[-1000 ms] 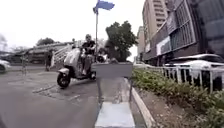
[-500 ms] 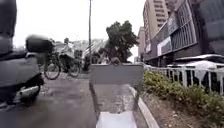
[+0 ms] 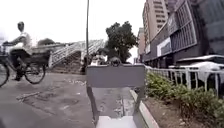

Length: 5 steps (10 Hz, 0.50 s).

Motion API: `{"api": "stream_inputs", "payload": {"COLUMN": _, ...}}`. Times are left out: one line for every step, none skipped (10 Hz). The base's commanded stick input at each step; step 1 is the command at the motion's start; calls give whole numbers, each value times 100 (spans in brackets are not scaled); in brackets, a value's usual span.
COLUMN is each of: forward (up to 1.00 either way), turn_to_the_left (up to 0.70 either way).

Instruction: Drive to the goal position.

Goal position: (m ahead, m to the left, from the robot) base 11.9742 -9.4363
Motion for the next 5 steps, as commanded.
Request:
{"api": "stream_inputs", "payload": {"forward": 3, "turn_to_the_left": 1}}
{"api": "stream_inputs", "payload": {"forward": 3, "turn_to_the_left": 1}}
{"api": "stream_inputs", "payload": {"forward": 3, "turn_to_the_left": 1}}
{"api": "stream_inputs", "payload": {"forward": 3, "turn_to_the_left": 1}}
{"api": "stream_inputs", "payload": {"forward": 3, "turn_to_the_left": 1}}
